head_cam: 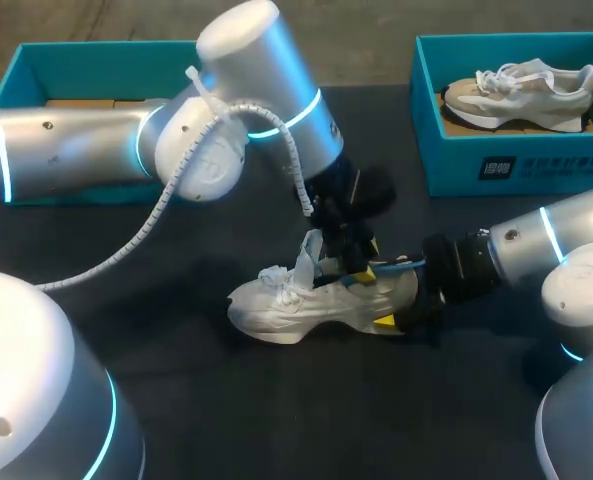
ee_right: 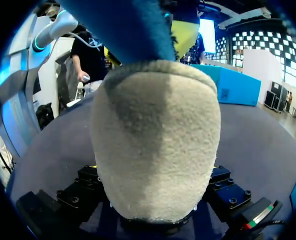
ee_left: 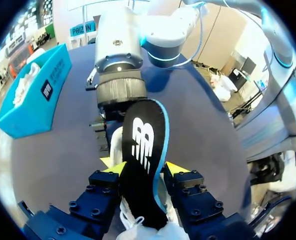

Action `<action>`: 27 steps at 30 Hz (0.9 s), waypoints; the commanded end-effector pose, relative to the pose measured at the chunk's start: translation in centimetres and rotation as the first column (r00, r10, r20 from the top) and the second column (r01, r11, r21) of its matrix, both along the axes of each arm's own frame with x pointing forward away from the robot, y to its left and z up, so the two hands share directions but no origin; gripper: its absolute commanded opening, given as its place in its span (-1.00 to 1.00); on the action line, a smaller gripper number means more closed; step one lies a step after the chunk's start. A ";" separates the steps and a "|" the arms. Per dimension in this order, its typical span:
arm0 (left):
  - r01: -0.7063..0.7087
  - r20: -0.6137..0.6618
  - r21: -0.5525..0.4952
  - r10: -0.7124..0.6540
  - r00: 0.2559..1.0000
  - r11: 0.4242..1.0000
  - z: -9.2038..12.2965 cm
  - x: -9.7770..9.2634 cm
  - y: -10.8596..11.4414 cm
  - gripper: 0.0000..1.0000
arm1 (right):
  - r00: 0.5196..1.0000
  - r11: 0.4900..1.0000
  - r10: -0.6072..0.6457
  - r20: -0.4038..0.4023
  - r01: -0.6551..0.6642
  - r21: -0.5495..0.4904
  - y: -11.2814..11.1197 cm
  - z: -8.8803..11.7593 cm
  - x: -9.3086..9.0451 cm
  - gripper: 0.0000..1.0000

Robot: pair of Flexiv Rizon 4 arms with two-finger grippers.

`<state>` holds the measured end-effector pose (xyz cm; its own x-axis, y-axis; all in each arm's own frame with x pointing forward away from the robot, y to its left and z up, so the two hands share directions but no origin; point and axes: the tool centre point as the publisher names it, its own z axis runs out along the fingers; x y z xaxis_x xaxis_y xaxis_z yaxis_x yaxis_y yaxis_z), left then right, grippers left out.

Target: Take the shoe out of the shoebox, open the shoe tongue, remove and reinsert the insole, then place the shoe into the shoebox

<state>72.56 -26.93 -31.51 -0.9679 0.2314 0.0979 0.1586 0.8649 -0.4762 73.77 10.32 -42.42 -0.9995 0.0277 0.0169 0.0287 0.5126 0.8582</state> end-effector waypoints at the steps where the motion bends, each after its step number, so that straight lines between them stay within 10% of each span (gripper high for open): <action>1: -0.009 0.056 -0.013 0.010 0.998 1.000 0.7 -0.8 0.7 -0.07 | 1.000 1.000 -0.001 0.000 0.001 -0.004 0.0 0.0 -0.1 -1.00; 27: -0.022 0.271 -0.025 0.028 0.962 0.999 -1.6 -0.7 -0.6 -0.07 | 1.000 1.000 -0.001 0.000 0.001 -0.004 0.0 0.0 -0.1 -1.00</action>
<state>72.11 -27.26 -32.97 -0.9633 0.2129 -0.1636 0.2644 0.8578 -0.4408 73.76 10.31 -42.42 -0.9995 0.0277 0.0169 0.0288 0.5126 0.8581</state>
